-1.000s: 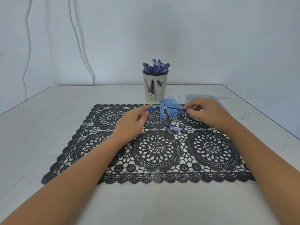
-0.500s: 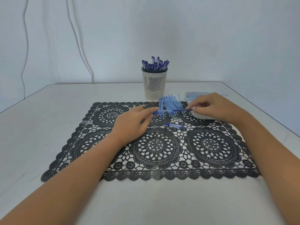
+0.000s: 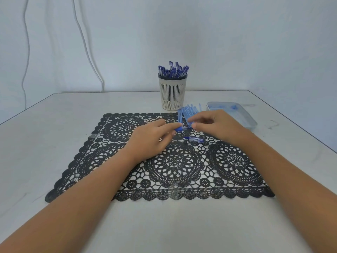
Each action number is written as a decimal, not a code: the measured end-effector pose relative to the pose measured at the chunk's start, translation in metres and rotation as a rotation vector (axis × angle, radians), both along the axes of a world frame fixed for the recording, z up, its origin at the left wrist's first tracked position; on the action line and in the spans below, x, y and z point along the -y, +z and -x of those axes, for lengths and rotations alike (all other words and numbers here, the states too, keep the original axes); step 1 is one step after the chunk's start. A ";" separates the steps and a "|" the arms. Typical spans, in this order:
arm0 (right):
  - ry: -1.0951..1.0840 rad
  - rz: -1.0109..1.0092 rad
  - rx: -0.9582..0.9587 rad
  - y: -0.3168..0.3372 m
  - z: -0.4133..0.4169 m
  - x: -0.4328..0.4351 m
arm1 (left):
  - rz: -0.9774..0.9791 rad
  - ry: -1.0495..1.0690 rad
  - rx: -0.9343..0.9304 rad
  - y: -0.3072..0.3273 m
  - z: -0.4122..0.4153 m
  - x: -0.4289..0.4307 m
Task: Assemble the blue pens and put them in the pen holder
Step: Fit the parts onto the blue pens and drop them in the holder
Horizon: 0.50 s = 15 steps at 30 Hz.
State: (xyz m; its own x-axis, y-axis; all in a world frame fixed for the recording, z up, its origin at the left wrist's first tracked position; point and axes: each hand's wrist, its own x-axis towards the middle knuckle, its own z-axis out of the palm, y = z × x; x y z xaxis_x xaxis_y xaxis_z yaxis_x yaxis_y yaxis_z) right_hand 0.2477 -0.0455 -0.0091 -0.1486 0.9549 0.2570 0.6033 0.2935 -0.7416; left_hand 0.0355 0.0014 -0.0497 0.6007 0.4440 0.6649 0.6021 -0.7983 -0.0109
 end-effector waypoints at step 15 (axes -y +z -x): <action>-0.043 -0.011 -0.113 -0.010 0.020 -0.002 | 0.147 0.037 0.080 -0.002 0.001 -0.002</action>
State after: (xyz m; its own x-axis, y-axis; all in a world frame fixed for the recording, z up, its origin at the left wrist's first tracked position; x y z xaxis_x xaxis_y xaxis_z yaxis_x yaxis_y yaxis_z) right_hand 0.2275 -0.0436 -0.0189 -0.0769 0.9567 0.2808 0.5279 0.2780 -0.8025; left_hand 0.0345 0.0036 -0.0513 0.5297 0.5605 0.6365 0.6253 -0.7652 0.1535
